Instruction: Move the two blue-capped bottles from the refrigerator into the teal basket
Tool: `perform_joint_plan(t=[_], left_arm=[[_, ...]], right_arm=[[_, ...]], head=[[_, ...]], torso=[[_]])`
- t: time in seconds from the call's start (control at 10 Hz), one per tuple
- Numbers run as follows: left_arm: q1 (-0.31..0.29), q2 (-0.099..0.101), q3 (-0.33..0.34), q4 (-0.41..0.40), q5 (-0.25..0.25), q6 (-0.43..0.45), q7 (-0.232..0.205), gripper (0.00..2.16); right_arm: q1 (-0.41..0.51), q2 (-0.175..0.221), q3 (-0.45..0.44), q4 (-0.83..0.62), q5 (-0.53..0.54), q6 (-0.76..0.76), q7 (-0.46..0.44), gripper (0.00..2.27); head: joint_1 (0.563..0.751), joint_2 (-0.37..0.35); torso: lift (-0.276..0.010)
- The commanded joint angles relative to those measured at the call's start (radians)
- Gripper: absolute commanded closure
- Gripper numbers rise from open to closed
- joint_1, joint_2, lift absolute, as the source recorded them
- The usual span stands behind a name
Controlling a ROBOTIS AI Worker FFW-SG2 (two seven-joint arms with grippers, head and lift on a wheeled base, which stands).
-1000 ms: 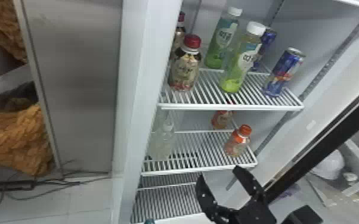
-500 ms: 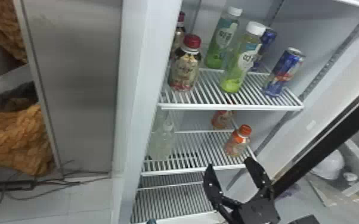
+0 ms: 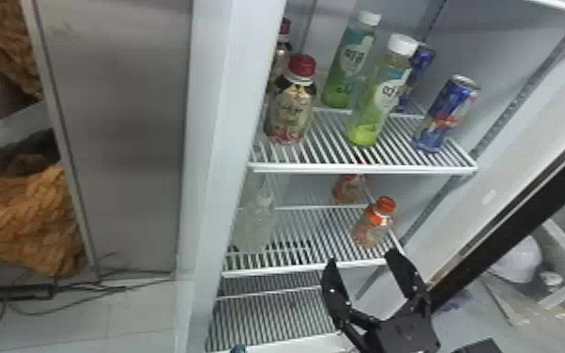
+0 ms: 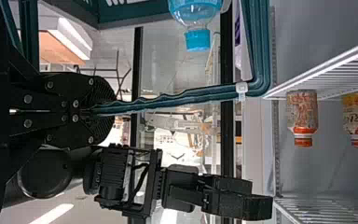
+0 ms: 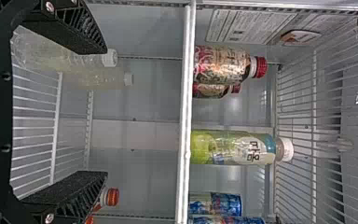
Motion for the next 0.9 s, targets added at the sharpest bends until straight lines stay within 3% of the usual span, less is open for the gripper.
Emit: perform_joint_plan(t=[0.0, 0.8], left_arm=[[0.0, 0.0, 0.0, 0.0, 0.0, 0.0, 0.001, 1.14], [-0.003, 0.002, 0.0, 0.0, 0.0, 0.002, 0.001, 1.13]], right_arm=[[-0.005, -0.001, 0.001, 0.004, -0.002, 0.0, 0.0, 0.09], [-0.009, 0.0, 0.002, 0.013, -0.007, 0.002, 0.0, 0.1]], head=[[0.695, -0.35], [0.695, -0.35]], torso=[[-0.137], [-0.137]])
